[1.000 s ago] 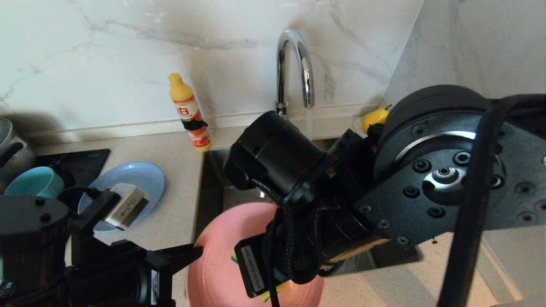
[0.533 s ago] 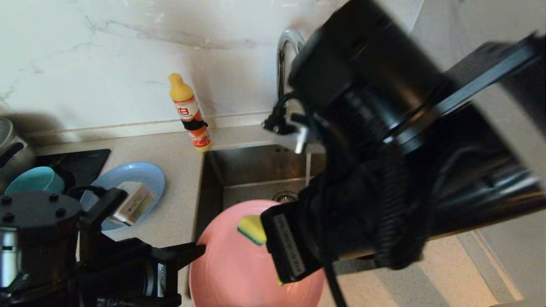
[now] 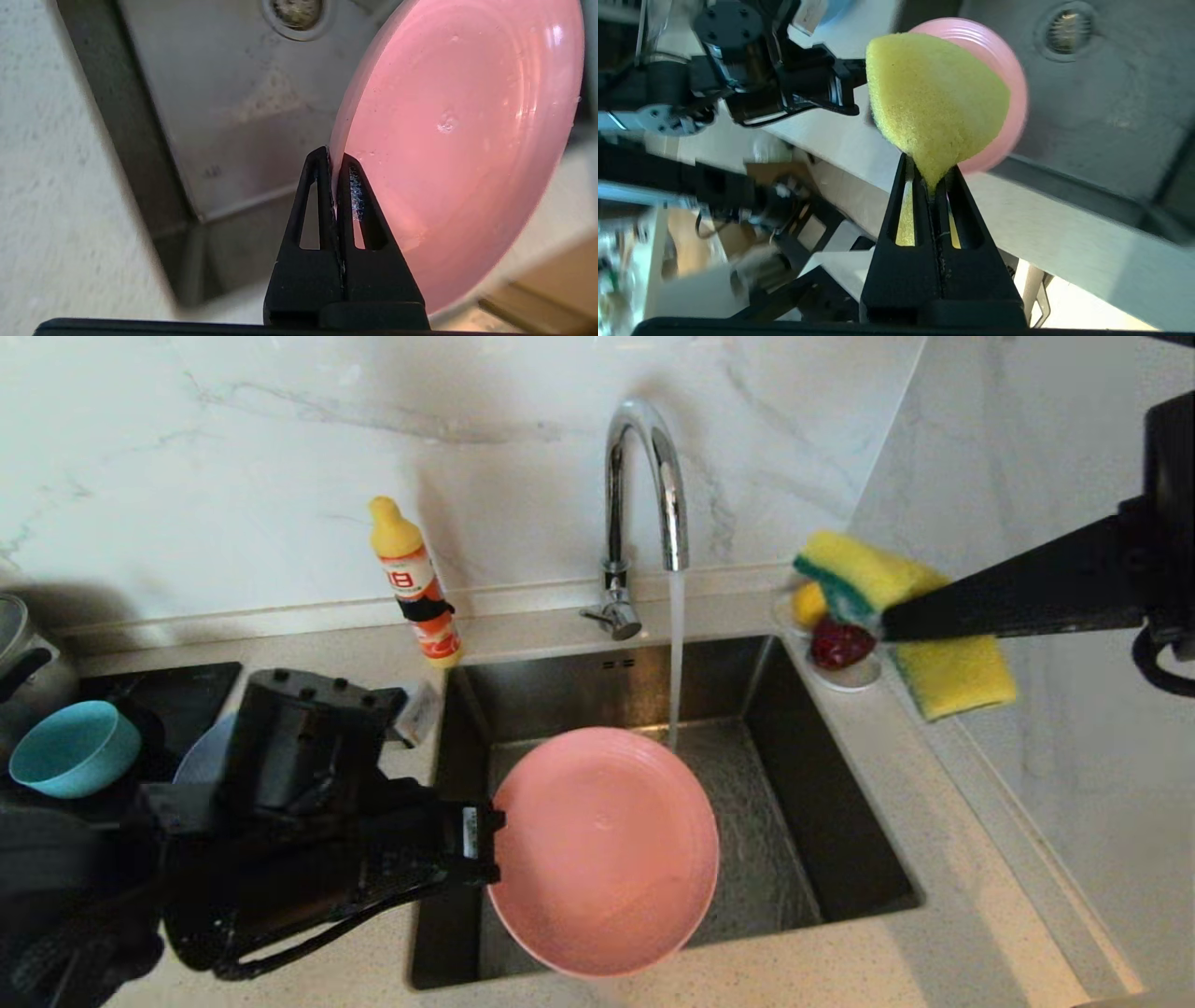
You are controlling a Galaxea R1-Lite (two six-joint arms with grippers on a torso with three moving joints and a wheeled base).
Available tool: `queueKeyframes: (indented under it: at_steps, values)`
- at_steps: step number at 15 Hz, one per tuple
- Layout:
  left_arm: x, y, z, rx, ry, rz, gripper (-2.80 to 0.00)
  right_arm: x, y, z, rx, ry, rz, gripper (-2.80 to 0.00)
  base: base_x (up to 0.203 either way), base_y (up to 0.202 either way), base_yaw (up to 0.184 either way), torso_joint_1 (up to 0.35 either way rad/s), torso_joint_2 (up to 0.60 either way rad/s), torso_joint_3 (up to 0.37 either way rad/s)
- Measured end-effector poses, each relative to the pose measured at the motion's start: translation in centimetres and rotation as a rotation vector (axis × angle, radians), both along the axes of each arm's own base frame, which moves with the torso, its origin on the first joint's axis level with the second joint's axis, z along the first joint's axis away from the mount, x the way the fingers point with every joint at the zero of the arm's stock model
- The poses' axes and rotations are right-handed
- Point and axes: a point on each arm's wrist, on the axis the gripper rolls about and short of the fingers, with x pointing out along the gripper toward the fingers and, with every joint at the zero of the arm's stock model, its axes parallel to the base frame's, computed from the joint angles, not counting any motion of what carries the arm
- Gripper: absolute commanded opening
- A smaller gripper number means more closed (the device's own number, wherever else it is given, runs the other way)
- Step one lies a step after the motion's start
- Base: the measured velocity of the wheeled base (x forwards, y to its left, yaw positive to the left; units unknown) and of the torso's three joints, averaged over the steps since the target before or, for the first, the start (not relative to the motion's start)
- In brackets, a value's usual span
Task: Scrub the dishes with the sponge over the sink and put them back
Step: Rinse the plate
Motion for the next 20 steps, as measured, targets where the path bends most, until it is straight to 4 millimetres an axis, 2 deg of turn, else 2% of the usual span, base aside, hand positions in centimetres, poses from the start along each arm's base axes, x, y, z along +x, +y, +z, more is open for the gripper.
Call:
queueKeyframes:
  at_steps: [2, 8, 14, 20]
  values:
    - [2.0, -1.4, -0.5, 0.015, 0.021, 0.026, -2.8, 0.1, -1.3, -0.4, 0.0, 0.022, -0.028, -2.8, 0.0, 0.0, 0.0, 0.0, 0.0, 0.0]
    - [7.6, -5.5, -2.7, 0.063, 0.035, 0.074, -2.8, 0.6, -2.6, -3.8, -0.074, 0.136, -0.089, -2.8, 0.0, 0.0, 0.0, 0.0, 0.0, 0.0]
    - [10.0, -7.8, -4.2, 0.076, 0.051, 0.064, -2.8, 0.8, -3.4, -5.2, -0.094, 0.186, -0.11, -2.8, 0.0, 0.0, 0.0, 0.0, 0.0, 0.0]
    - [11.3, -9.7, -4.7, 0.08, 0.038, 0.059, -2.8, 0.9, -3.3, -5.3, -0.075, 0.162, -0.113, -2.8, 0.0, 0.0, 0.0, 0.0, 0.0, 0.0]
